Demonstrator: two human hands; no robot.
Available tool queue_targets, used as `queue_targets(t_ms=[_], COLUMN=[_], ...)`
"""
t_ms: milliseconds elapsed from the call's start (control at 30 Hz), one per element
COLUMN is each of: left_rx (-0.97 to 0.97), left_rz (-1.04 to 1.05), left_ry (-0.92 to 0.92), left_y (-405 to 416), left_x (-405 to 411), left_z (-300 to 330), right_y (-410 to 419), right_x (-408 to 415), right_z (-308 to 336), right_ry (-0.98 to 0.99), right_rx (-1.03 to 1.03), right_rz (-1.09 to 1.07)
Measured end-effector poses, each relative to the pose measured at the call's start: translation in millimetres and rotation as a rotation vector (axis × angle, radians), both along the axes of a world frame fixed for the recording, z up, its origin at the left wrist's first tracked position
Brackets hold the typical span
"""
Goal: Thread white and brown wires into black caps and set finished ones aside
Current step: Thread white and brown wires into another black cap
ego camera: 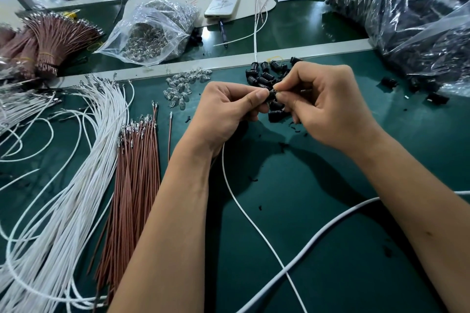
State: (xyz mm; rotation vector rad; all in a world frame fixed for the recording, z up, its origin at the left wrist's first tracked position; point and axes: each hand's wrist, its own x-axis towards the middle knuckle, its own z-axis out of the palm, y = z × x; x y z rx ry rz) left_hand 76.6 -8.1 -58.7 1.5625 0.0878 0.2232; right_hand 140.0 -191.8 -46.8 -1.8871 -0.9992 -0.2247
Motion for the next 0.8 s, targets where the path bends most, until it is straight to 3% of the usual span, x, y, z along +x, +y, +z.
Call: queue_targets(t_ms=[267, 500, 700, 800], left_rx=[0.119, 0.041, -0.018, -0.024], left_rz=[0.060, -0.034, -0.014, 0.000], left_ry=[-0.085, -0.031, 0.020, 0.002], left_y=[-2.5, 4.2, 2.4, -0.3], left_x=[2.5, -1.3, 0.9, 0.9], left_z=[-3.1, -3.1, -1.8, -2.9], right_y=[0.4, -2.4, 3.1, 3.1], right_x=[1.4, 2.0, -3.0, -1.5], right_z=[-2.1, 0.9, -0.2, -3.4], right_ry=[0.030, 0.127, -0.094, 0.007], right_rx=[-0.028, 0.008, -0.025, 0.022], right_rz=[-0.022, 0.076, -0.020, -0.016])
